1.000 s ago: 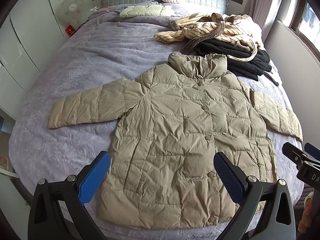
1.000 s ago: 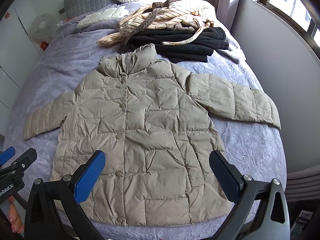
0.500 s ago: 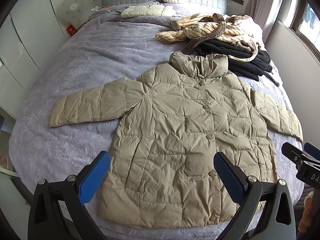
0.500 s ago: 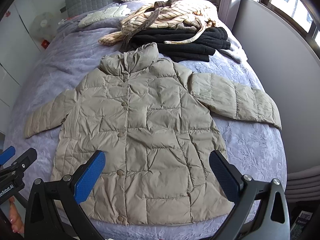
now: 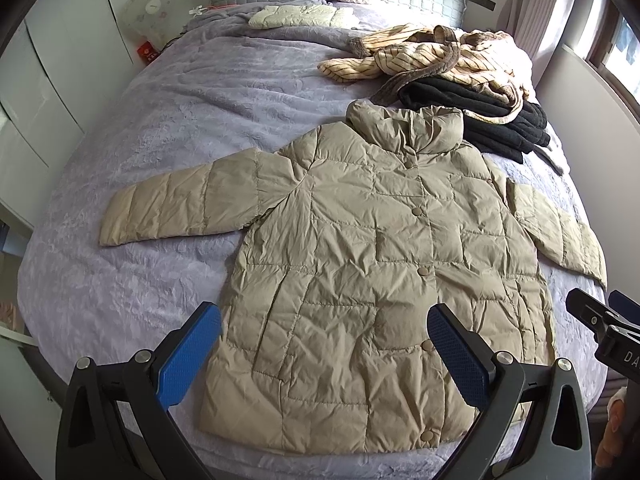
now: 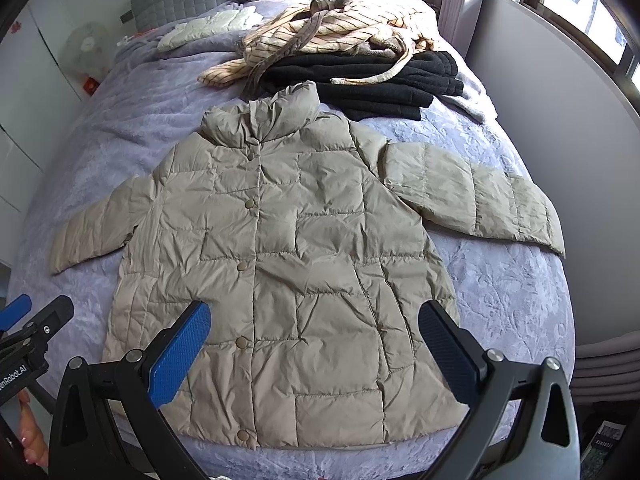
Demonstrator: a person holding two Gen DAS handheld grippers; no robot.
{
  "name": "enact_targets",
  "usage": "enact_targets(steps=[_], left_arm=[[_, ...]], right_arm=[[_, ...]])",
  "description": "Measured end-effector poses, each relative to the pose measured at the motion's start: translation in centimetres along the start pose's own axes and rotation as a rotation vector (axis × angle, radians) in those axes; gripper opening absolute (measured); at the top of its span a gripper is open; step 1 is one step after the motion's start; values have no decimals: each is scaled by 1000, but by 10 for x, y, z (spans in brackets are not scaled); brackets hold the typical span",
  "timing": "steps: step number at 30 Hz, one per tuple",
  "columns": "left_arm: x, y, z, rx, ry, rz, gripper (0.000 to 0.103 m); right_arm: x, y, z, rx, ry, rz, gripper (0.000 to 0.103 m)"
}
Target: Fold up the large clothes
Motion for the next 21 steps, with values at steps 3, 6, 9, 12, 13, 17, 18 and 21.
enact_targets(steps=[3, 6, 9, 12, 13, 17, 18, 21], left_arm=[[2, 0, 1, 2, 5, -5, 103], [3, 0, 0, 3, 10, -7, 103], [4, 0, 0, 4, 13, -10, 103], [4, -1, -1, 4, 14, -12, 103], [4, -1, -2, 4, 14, -12, 103], [3, -1, -2, 4, 14, -12, 103], [3, -1, -2, 3, 14, -12, 103], [3, -1, -2, 3, 14, -11, 103]], right_arm=[[-2, -1, -2, -1, 1, -4, 103], [-2, -2, -3, -1, 4, -3, 103], [-1, -2, -3, 1, 3, -4, 103], [-1, -2, -4, 1, 0, -5, 103], [-3, -2, -6, 1, 1, -5, 103], [-1, -2, -7, 0, 6, -5, 103], [-2, -2, -7, -1, 5, -5, 103], [0, -2, -7, 0, 6, -7, 103]])
Point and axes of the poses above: each gripper's, at about its wrist camera, not at the fingertips, and y roughly against the way its jaws point, z to its right, x to its top, the point moved 3 cm from there along -y, roughly the way its jaws point, and after that the axes turned 2 degrees about y, right-handed, at the moved point
